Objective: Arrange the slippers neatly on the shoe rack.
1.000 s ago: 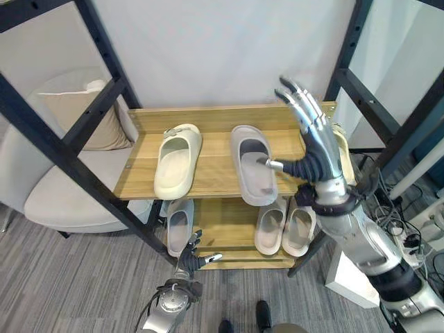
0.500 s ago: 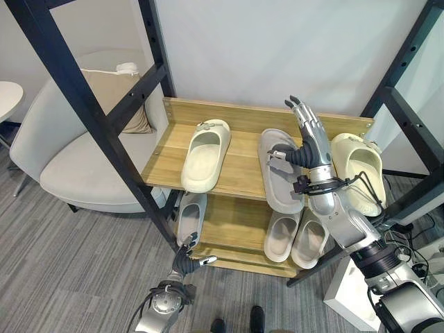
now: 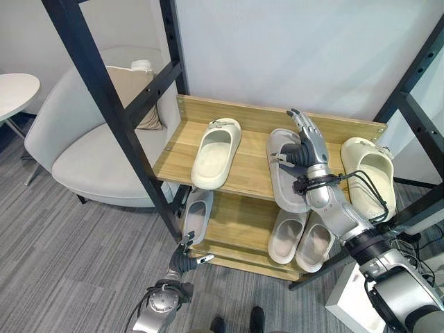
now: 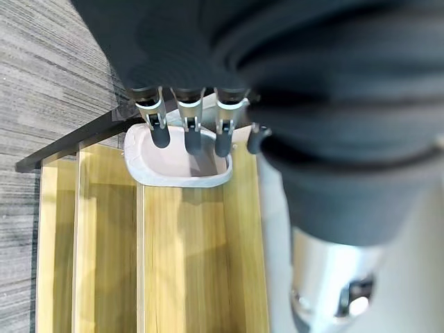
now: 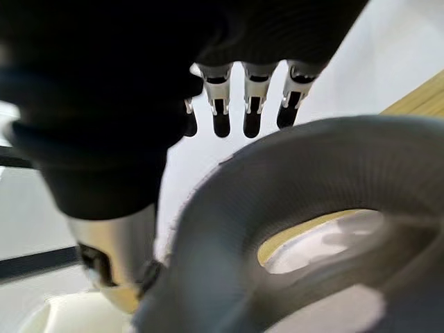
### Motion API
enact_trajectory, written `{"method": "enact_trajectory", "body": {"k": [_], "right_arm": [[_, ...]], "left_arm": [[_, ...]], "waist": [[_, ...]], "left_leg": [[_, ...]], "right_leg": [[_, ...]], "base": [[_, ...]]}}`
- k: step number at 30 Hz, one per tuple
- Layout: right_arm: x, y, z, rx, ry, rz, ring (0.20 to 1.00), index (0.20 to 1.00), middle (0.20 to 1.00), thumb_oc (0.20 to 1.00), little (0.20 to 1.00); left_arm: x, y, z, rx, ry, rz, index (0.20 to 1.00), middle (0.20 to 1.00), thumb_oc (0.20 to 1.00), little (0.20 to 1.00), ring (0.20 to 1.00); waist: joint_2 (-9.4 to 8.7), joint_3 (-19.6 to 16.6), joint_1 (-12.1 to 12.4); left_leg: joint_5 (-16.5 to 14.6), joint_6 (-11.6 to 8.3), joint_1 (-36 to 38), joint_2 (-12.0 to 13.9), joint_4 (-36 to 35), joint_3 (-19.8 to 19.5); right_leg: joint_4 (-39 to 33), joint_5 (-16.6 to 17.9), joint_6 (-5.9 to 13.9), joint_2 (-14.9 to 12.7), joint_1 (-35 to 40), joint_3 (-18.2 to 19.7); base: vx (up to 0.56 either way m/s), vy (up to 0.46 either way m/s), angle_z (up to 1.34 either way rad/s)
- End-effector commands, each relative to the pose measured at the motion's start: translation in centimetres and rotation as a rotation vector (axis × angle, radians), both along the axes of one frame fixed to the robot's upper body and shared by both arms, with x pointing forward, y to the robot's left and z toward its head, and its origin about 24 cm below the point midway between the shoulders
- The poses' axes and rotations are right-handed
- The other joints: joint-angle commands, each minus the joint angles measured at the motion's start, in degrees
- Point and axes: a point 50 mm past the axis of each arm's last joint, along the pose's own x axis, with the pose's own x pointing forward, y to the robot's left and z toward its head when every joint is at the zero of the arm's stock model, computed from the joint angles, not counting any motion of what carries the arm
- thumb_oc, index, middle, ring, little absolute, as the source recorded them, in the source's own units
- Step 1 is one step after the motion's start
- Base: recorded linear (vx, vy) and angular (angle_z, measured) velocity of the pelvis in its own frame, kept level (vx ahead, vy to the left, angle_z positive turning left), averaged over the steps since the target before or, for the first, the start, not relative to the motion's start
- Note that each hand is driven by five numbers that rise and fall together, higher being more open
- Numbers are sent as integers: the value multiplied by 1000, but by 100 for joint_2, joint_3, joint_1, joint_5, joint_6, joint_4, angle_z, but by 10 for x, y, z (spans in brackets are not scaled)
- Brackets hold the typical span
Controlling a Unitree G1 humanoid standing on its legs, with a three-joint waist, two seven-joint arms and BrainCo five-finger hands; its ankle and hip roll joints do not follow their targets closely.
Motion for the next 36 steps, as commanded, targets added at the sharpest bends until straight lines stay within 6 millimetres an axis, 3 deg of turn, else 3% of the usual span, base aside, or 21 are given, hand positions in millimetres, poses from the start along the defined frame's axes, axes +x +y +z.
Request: {"method": "enact_trajectory", "body": {"k": [1,2,4,12,19,24,25,28,29,36], "right_arm": [[18,-16,14,-19,9,-96,1000,1000,1000,1000,1000],[18,-17,13,-20,18,-101,1000,1000,1000,1000,1000],[18,-18,10,-22,31,-103,200,200,200,200,200],[8,-31,-16,32,120,-125,200,200,200,200,200],[-1,-43,-19,80,94,-157,200,200,200,200,200],[-26,-53,9,269,-134,-171,200,200,200,200,200],[-52,-55,37,373,-337,-137,200,200,200,200,200],[-75,-51,64,442,-508,-65,200,200,200,200,200],[-89,-44,81,482,-608,10,200,200,200,200,200],[-93,-30,88,480,-610,118,200,200,200,200,200]], "left_arm": [[20,0,14,-23,-92,-17,1000,1000,1000,1000,1000],[21,0,15,-24,-93,-14,1000,1000,1000,1000,1000],[21,0,15,-27,-92,-11,1000,1000,1000,1000,1000],[15,2,9,-26,-61,-1,1000,1000,1000,1000,1000],[13,4,8,-24,-55,13,1000,1000,1000,1000,1000],[14,9,11,-8,-67,48,1000,1000,1000,1000,1000],[13,12,11,5,-70,70,1000,1000,1000,1000,1000],[10,14,10,21,-68,76,1000,1000,1000,1000,1000],[8,14,9,27,-64,76,1000,1000,1000,1000,1000],[8,8,9,20,-70,65,1000,1000,1000,1000,1000]], "waist": [[-92,123,164],[-92,123,155],[-88,120,144],[-58,86,51],[-14,90,5],[54,101,-56],[95,98,-134],[120,91,-200],[135,77,-232],[140,50,-297]], "left_leg": [[-813,38,35,38,-39,-423],[-814,35,34,37,-39,-421],[-815,32,33,38,-39,-420],[-836,18,99,61,-39,-390],[-832,7,99,59,-39,-370],[-830,20,101,53,-39,-375],[-828,28,104,50,-39,-380],[-819,22,104,52,-39,-366],[-812,15,94,54,-39,-346],[-804,-5,104,79,-39,-284]], "right_leg": [[11,-1490,183,-198,881,-70],[11,-1495,181,-193,877,-68],[11,-1497,181,-189,875,-69],[11,-1525,158,-175,909,-34],[11,-1534,153,-166,902,-33],[11,-1536,151,-163,892,-12],[11,-1546,144,-163,887,3],[11,-1550,138,-160,877,10],[11,-1549,138,-156,869,23],[11,-1547,126,-144,866,49]], "base": [[0,0,0],[0,0,0],[0,0,0],[0,0,0],[0,0,0],[-2,0,1],[0,0,0],[-9,-14,0],[-20,-22,-10],[-13,-9,-2]]}}
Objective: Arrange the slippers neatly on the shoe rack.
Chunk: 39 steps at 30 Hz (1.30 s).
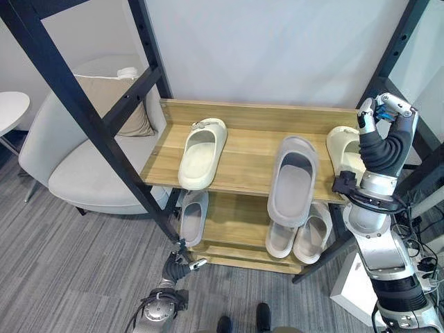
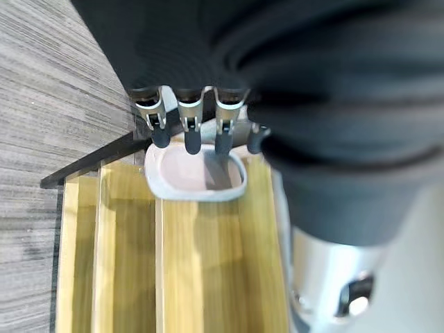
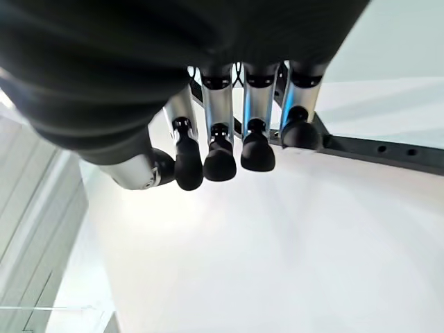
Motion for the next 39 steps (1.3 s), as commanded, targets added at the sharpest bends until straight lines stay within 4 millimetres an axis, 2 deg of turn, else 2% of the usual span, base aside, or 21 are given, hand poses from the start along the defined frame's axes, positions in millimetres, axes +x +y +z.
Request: {"method": "enact_trajectory", "body": {"k": [1,3,4,7,8,9,16,20,26,29,34,39], "right_arm": [[5,-1,19,1,-76,32,200,200,200,200,200],[12,1,15,-47,-20,39,200,200,200,200,200],[13,1,15,-91,-5,29,1000,1000,1000,1000,1000],[16,-6,16,-307,40,-100,1000,1000,1000,1000,1000],[16,-6,16,-307,40,-100,1000,1000,1000,1000,1000],[17,-11,7,-377,84,-165,1000,1000,1000,1000,1000],[10,-16,-5,-441,128,-226,1000,1000,1000,1000,1000],[4,-16,-20,-448,204,-195,1000,1000,1000,1000,1000],[6,-18,-39,-473,314,-177,1000,1000,1000,1000,1000],[9,-25,-50,-508,394,-201,1000,1000,1000,1000,1000],[18,-33,-55,-543,438,-239,1000,1000,1000,1000,1000],[41,-41,-44,-596,451,-291,1000,1000,1000,1000,1000]], "left_arm": [[25,1,18,44,-118,-40,1000,1000,1000,1000,1000],[28,-1,20,38,-129,-45,1000,1000,1000,1000,1000],[28,-2,20,34,-125,-47,1000,1000,1000,1000,1000],[30,-2,18,27,-117,-44,1000,1000,1000,1000,1000],[30,-3,18,27,-116,-44,1000,1000,1000,1000,1000],[30,-2,18,33,-115,-49,1000,1000,1000,1000,1000],[31,0,19,42,-117,-45,1000,1000,1000,1000,1000],[30,3,18,48,-108,-29,1000,1000,1000,1000,1000],[26,5,18,40,-101,-22,1000,1000,1000,1000,1000],[25,8,16,36,-90,-9,1000,1000,1000,1000,1000],[23,10,15,38,-83,-11,1000,1000,1000,1000,1000],[24,14,16,38,-80,-11,1000,1000,1000,1000,1000]], "waist": [[-159,-43,57],[-170,-39,47],[-183,-36,40],[-221,-36,-28],[-221,-37,-27],[-230,-29,-46],[-259,-20,-97],[-280,-28,-141],[-309,-33,-134],[-357,-37,-121],[-406,-40,-76],[-503,-18,45]], "left_leg": [[-824,36,117,53,-1,-306],[-816,28,109,59,-1,-283],[-815,24,102,63,-1,-279],[-827,35,80,64,-1,-268],[-828,35,79,64,-1,-268],[-835,43,75,67,-1,-253],[-842,54,37,62,-1,-249],[-855,65,16,69,-1,-230],[-875,81,10,73,-1,-207],[-879,80,-8,74,-1,-213],[-884,72,-15,74,-1,-226],[-880,52,-21,83,-1,-258]], "right_leg": [[11,-1493,202,-166,889,19],[11,-1483,203,-159,880,13],[11,-1479,206,-158,872,7],[11,-1458,212,-156,847,20],[11,-1457,212,-156,846,20],[11,-1452,219,-162,837,10],[11,-1438,237,-174,801,0],[11,-1440,247,-183,779,-2],[11,-1447,259,-187,765,7],[11,-1455,263,-190,752,-15],[11,-1454,261,-185,746,-37],[11,-1455,252,-174,740,-57]], "base": [[-35,-10,-5],[-29,-7,-6],[-17,-7,-3],[0,0,0],[0,0,0],[0,0,0],[2,2,1],[0,0,0],[6,6,-1],[0,0,0],[0,0,0],[0,0,0]]}}
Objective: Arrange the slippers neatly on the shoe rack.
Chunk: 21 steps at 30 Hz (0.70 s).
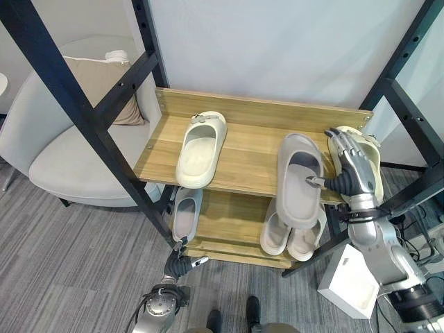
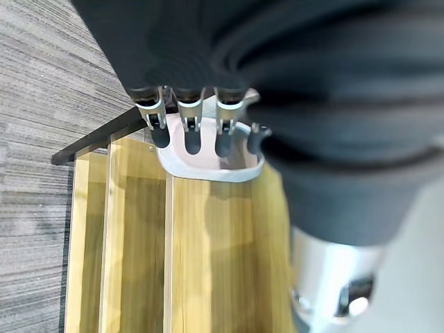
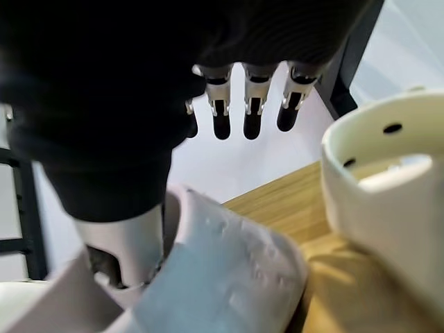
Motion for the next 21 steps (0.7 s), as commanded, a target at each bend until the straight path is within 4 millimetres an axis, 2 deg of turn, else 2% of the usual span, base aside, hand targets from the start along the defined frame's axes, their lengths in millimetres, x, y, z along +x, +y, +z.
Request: {"method": "enact_trajectory", "body": {"k": [1,4,5,6,14,16,19,21], "right_arm": [[15,-2,25,-58,-81,-17,1000,1000,1000,1000,1000],[24,-5,23,-74,-50,-39,1000,1000,1000,1000,1000],[30,-6,22,-72,-28,-49,363,363,363,363,363],[30,-6,22,-72,-28,-48,200,200,200,200,200],[32,-9,8,-47,72,-50,200,200,200,200,200],[30,-10,-1,-10,108,-49,200,200,200,200,200],[29,-10,-3,23,100,-50,200,200,200,200,200],[23,-8,5,131,0,-48,200,200,200,200,200]], "left_arm": [[17,12,14,35,-85,-7,1000,1000,1000,1000,1000],[17,13,13,30,-81,-8,1000,1000,1000,1000,1000],[17,13,13,22,-79,-9,1000,1000,1000,1000,1000],[17,13,13,22,-79,-9,1000,1000,1000,1000,1000],[15,13,11,13,-64,-12,1000,1000,1000,1000,1000],[15,13,11,13,-59,-20,1000,1000,1000,1000,1000],[15,13,11,11,-63,-18,1000,1000,1000,1000,1000],[17,13,13,12,-74,-9,1000,1000,1000,1000,1000]], "waist": [[-85,-69,74],[-88,-70,118],[-88,-68,151],[-88,-67,147],[-66,-90,157],[-46,-100,148],[-31,-101,145],[15,-89,129]], "left_leg": [[-902,14,91,87,-8,-324],[-902,13,98,82,-8,-336],[-896,13,101,74,-8,-358],[-896,13,101,74,-8,-359],[-898,17,104,55,-8,-388],[-899,19,117,55,-8,-380],[-900,17,119,55,-8,-376],[-897,25,126,49,-8,-367]], "right_leg": [[11,-1517,161,-165,855,-72],[11,-1517,151,-168,864,-86],[11,-1509,147,-170,868,-97],[11,-1510,147,-170,868,-98],[11,-1523,137,-183,887,-145],[11,-1519,134,-186,892,-149],[11,-1521,134,-186,890,-150],[11,-1523,131,-184,896,-127]], "base": [[0,0,0],[0,0,0],[0,0,0],[0,0,0],[0,0,0],[0,0,0],[0,0,0],[0,0,0]]}}
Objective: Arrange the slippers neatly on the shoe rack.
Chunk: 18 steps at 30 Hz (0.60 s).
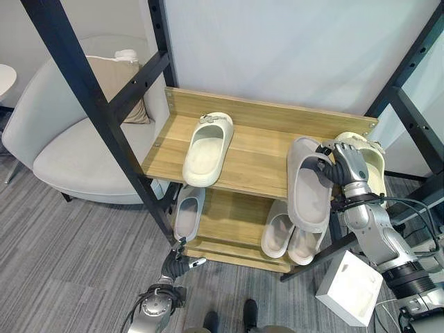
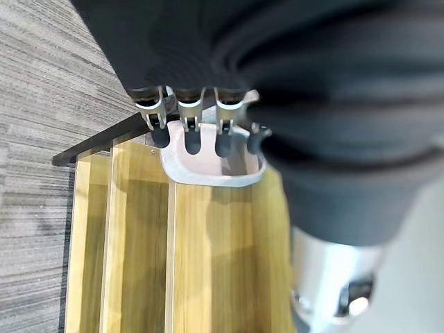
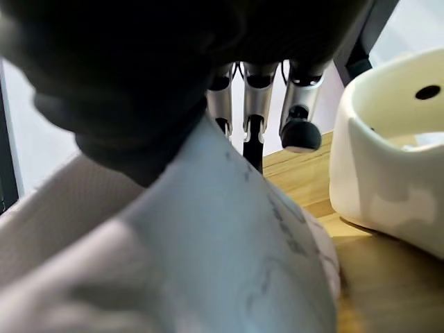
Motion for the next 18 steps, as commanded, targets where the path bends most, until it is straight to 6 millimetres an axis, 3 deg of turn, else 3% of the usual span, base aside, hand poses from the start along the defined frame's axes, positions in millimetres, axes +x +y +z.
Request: {"method": "enact_trajectory", "body": {"k": [1,4,10,15,17,18], "right_arm": [[0,-10,16,136,-112,-40,200,200,200,200,200],[-20,-1,47,321,-387,6,200,200,200,200,200],[-45,13,75,541,-584,160,200,200,200,200,200],[-57,54,74,1201,-370,726,200,200,200,200,200],[-59,68,72,1309,-270,877,200,200,200,200,200],[-62,88,71,1402,-162,1042,200,200,200,200,200]], "left_arm": [[16,7,12,2,-81,17,1000,1000,1000,1000,1000],[17,9,14,22,-94,43,1000,1000,1000,1000,1000],[13,8,13,25,-95,54,1000,1000,1000,1000,1000],[12,6,11,-5,-70,54,1000,1000,1000,1000,1000],[12,4,10,-20,-62,54,1000,1000,1000,1000,1000],[13,4,10,-33,-64,62,1000,1000,1000,1000,1000]], "waist": [[24,-30,30],[100,0,-19],[167,4,-75],[215,34,-97],[233,21,-102],[251,21,-87]], "left_leg": [[-900,27,98,54,-39,-343],[-885,32,98,51,-39,-333],[-872,27,104,59,-39,-293],[-856,10,130,73,-39,-240],[-846,-1,118,77,-39,-232],[-837,-14,119,80,-39,-216]], "right_leg": [[11,-1545,168,-175,859,-107],[11,-1551,166,-171,853,-74],[11,-1558,160,-170,850,-49],[11,-1557,149,-184,880,-58],[11,-1555,139,-188,866,-66],[11,-1549,129,-185,859,-54]], "base": [[0,0,0],[0,0,0],[-5,-5,-1],[-23,-27,-1],[0,0,0],[0,0,0]]}}
